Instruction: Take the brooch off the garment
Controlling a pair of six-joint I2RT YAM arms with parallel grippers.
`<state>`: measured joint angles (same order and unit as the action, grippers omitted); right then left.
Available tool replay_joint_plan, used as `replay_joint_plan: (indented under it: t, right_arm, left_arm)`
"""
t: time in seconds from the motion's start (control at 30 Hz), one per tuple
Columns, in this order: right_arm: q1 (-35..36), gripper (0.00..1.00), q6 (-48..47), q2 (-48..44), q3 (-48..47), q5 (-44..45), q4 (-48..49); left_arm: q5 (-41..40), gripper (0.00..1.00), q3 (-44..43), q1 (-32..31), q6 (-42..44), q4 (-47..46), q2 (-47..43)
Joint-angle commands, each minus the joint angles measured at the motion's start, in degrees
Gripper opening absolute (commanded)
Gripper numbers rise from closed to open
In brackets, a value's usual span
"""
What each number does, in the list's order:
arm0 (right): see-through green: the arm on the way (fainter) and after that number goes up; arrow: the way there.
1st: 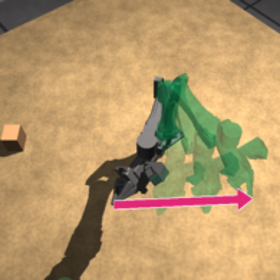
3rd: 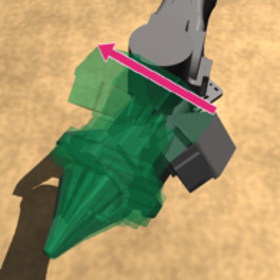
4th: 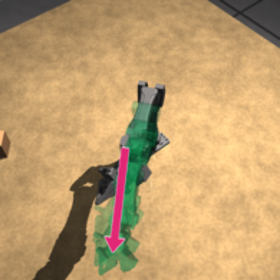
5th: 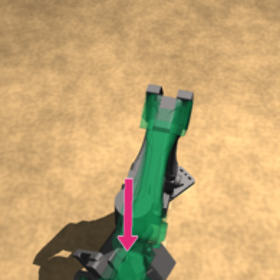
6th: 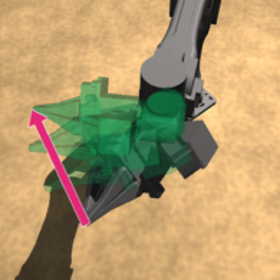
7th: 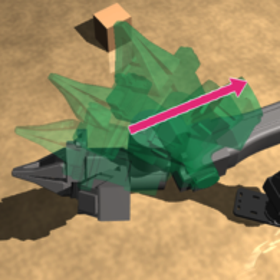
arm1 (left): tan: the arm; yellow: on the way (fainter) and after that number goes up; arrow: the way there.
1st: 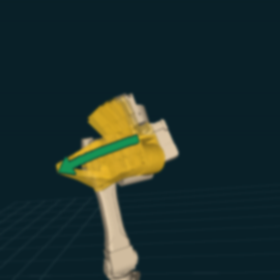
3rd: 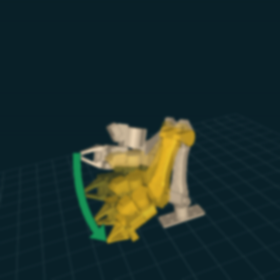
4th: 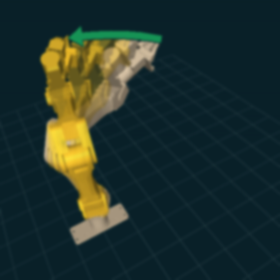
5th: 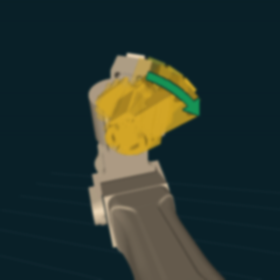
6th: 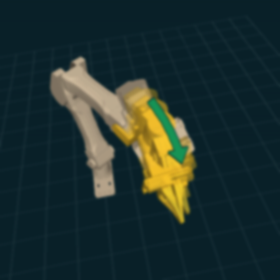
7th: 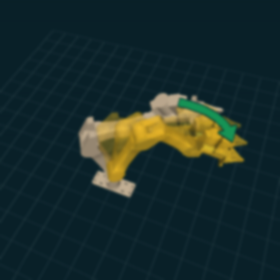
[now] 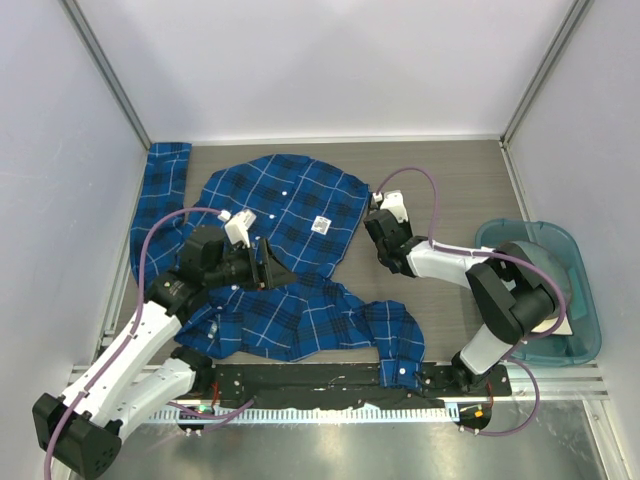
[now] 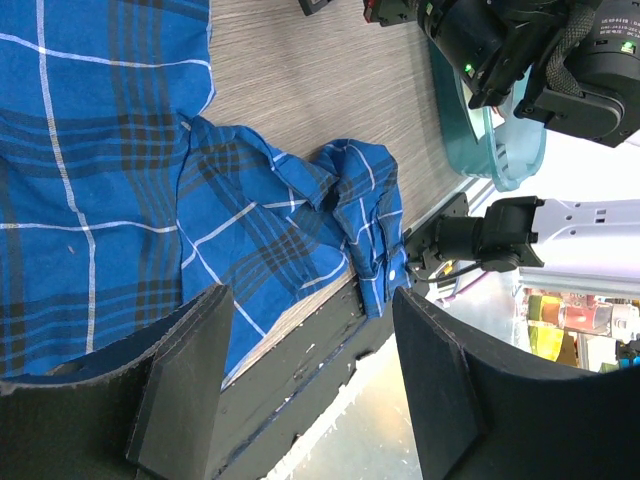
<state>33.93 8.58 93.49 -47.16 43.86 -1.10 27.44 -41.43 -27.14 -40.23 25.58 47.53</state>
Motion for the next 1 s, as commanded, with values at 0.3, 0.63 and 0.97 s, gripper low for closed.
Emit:
replay_joint_plan:
  t: [0.3, 0.63, 0.97]
  right_arm:
    - [-0.1, 0.06, -0.8, 1.3, -2.6, 2.6, 1.9]
    - [-0.2, 0.14, -0.5, 1.1, -2.9, 1.2, 1.5]
    - [-0.2, 0.32, 0.9, -1.3, -3.7, -4.1, -0.9]
  left_arm:
    - [0.6, 0.69, -1.0, 0.0, 0.8, -0.9, -0.5]
    - [0.9, 0.69, -1.1, -0.1, 0.8, -0.8, -0.5]
    - [1.1, 0.68, -0.9, 0.0, 0.4, -0.9, -0.8]
